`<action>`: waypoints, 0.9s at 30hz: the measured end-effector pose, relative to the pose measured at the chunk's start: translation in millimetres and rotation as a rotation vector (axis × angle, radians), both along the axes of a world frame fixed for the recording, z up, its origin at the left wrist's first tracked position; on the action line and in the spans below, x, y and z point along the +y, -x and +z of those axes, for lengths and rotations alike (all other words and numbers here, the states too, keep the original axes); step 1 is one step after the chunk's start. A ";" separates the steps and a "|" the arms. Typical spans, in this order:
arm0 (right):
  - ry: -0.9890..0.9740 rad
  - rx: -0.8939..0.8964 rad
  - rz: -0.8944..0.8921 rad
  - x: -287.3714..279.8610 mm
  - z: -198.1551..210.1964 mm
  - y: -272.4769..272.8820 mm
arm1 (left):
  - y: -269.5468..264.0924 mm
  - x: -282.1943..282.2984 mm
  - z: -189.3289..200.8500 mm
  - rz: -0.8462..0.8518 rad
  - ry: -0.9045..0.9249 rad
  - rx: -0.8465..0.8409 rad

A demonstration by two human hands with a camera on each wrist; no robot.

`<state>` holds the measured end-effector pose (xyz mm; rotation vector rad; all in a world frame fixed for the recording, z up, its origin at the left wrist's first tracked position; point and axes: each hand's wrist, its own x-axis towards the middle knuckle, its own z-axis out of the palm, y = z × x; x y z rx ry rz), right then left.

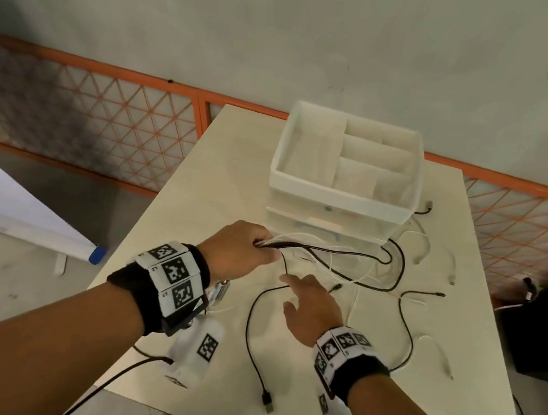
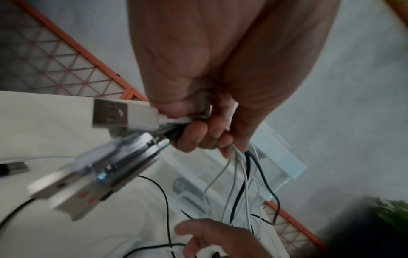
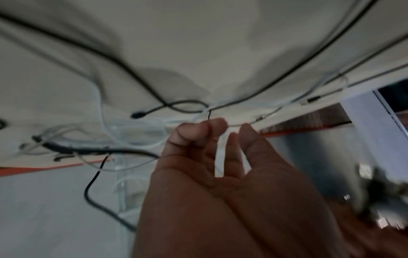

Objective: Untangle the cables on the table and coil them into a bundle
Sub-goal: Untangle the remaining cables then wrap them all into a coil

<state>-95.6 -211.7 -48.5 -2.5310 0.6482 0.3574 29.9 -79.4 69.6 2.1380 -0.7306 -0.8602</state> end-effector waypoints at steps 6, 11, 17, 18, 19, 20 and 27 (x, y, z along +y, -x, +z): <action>0.188 0.112 -0.165 14.8 -17.2 -23.2 | -15.0 9.2 -2.1 0.024 0.026 0.074; 0.186 -0.051 -0.183 9.5 19.0 -21.6 | -29.3 14.9 -7.5 0.130 0.040 0.200; 0.075 -0.607 -0.289 -7.6 116.9 -14.4 | -35.7 16.9 -12.8 0.104 0.077 0.344; 0.036 -0.668 -0.303 -9.6 133.7 -12.3 | -35.5 16.9 -12.0 0.087 0.087 0.371; -0.032 -0.685 -0.311 -10.0 147.1 -11.5 | -35.4 16.8 -11.7 0.074 0.102 0.396; -0.106 -0.674 -0.305 -8.8 157.9 -10.6 | -35.9 15.8 -10.8 0.064 0.122 0.412; -0.209 -0.670 -0.266 -6.0 173.6 -2.3 | -45.7 7.5 7.9 0.165 0.240 0.361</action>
